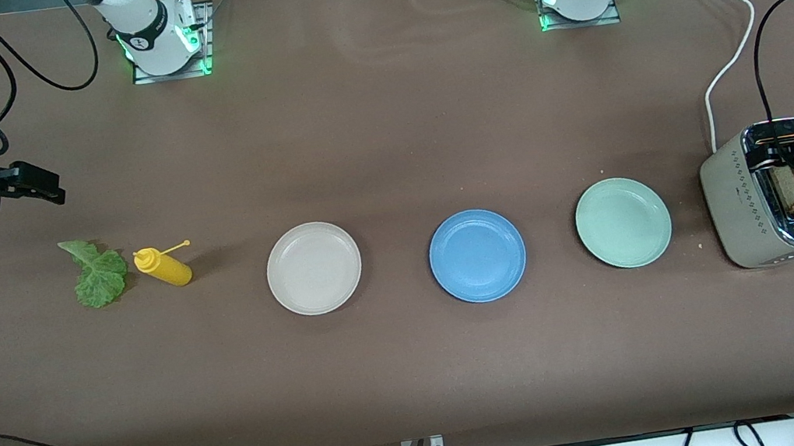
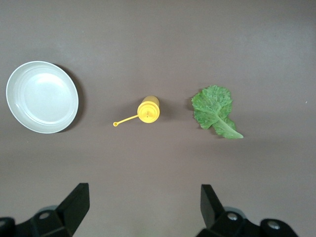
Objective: Make sandwich in blue plate with both arms
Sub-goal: 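Lower the left gripper into the toaster and grasp a bread slice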
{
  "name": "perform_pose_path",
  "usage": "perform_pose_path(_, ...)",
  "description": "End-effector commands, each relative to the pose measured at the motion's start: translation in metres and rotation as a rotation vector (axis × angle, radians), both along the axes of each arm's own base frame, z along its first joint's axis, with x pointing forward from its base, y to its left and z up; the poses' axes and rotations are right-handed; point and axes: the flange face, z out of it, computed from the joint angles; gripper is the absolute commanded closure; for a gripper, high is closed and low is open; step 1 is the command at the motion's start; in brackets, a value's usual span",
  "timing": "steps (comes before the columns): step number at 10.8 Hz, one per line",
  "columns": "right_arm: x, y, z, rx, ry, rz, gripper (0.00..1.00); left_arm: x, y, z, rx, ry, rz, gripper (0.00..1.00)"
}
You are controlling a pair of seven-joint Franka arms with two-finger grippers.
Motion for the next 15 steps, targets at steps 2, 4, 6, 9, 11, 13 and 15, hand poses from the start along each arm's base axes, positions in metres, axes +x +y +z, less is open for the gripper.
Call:
perform_pose_path(2,-0.002,-0.002,0.001,-0.008,-0.007,0.015,0.00,0.002,0.008,-0.003,-0.002,0.004,-0.036,0.73)
perform_pose_path(4,-0.002,-0.002,0.001,-0.009,-0.006,0.016,0.00,0.002,0.009,-0.003,-0.001,0.005,-0.035,0.99)
perform_pose_path(6,-0.002,-0.002,0.000,-0.008,-0.006,0.015,0.00,0.004,0.009,0.001,0.002,-0.002,-0.037,1.00)
perform_pose_path(9,-0.002,-0.001,0.000,-0.008,-0.006,0.016,0.00,0.016,-0.004,0.035,0.001,-0.037,-0.053,1.00)
perform_pose_path(11,-0.002,-0.001,0.000,-0.008,-0.006,0.016,0.00,0.026,-0.015,0.076,0.000,-0.062,-0.086,1.00)
perform_pose_path(13,-0.002,-0.002,0.000,-0.008,-0.004,0.015,0.00,0.028,-0.025,0.108,-0.034,-0.058,-0.081,1.00)
perform_pose_path(15,-0.002,-0.001,0.000,-0.008,-0.004,0.016,0.00,0.024,-0.033,0.138,-0.055,-0.059,-0.090,1.00)
